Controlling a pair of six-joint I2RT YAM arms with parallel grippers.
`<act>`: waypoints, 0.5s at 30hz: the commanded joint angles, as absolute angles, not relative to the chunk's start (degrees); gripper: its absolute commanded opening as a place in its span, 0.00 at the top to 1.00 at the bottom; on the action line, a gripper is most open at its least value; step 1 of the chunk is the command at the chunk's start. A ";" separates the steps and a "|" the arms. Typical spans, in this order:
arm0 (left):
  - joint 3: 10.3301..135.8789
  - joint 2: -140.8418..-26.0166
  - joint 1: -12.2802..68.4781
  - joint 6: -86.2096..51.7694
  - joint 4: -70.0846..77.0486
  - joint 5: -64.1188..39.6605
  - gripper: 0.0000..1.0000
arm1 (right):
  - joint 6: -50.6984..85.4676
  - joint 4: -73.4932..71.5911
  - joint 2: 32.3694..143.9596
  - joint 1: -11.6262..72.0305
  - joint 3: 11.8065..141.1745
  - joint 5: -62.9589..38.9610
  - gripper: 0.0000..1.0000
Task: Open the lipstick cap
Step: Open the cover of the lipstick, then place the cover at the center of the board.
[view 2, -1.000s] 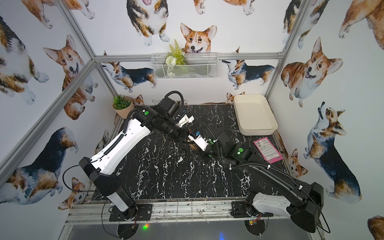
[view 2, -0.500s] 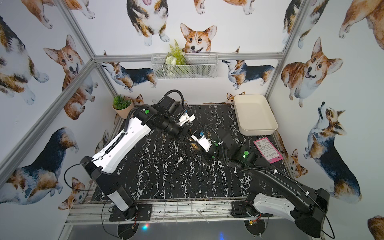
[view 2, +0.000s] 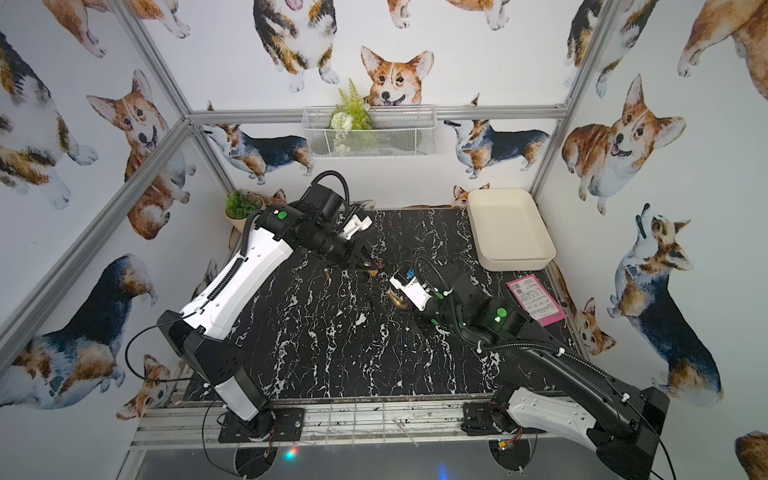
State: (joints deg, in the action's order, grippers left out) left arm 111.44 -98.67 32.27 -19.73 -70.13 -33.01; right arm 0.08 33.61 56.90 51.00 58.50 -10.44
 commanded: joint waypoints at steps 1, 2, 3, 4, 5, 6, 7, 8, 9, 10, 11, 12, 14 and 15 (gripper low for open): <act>111.11 -99.02 31.18 -18.13 -74.09 -16.36 1.00 | 0.62 33.92 56.38 51.15 58.69 -9.01 1.00; 109.82 -99.30 31.20 -17.97 -74.69 -10.81 1.00 | 0.89 33.10 56.26 51.15 58.48 -8.38 1.00; 107.48 -99.03 31.19 -17.78 -73.88 -7.19 1.00 | 1.18 32.25 56.12 51.15 58.37 -7.73 1.00; 104.80 -98.72 31.04 -18.02 -72.72 -4.59 1.00 | 1.63 31.13 55.86 51.15 58.06 -6.78 1.00; 102.48 -98.53 30.86 -18.78 -71.47 -2.50 1.00 | 1.82 30.15 55.65 51.15 57.84 -6.08 1.00; 99.37 -98.27 30.77 -19.31 -69.37 -1.82 1.00 | 1.93 29.34 55.27 51.15 57.83 -5.49 1.00; 95.97 -98.09 30.53 -19.97 -67.15 -2.11 1.00 | 1.89 29.01 54.92 51.16 58.07 -5.05 1.00; 93.54 -98.32 30.22 -20.87 -65.34 -2.16 1.00 | 1.80 28.97 54.53 51.15 58.39 -4.64 1.00; 91.37 -98.67 30.15 -21.47 -63.59 -1.22 1.00 | 1.56 29.05 54.20 51.15 58.68 -4.32 1.00; 89.84 -99.12 30.15 -21.88 -62.40 0.21 1.00 | 1.27 29.29 53.98 51.16 59.00 -4.03 1.00; 88.09 -99.60 30.02 -22.34 -61.26 1.76 1.00 | 0.84 29.62 53.80 51.15 59.38 -3.64 1.00; 85.87 -99.62 29.68 -22.64 -59.18 2.19 1.00 | 0.34 30.40 53.62 51.15 59.97 -3.02 1.00; 81.90 -99.20 28.27 -23.80 -55.31 0.65 1.00 | -0.18 31.11 53.45 51.16 60.23 -2.06 1.00; 80.14 -99.18 27.43 -24.39 -53.69 0.03 1.00 | -0.22 31.05 53.31 51.15 59.93 -1.78 1.00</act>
State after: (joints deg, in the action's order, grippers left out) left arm 84.33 -99.42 29.26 -21.50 -60.86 -2.11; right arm 1.19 31.88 53.69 51.03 59.70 -4.29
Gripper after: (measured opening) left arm 0.187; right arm 0.180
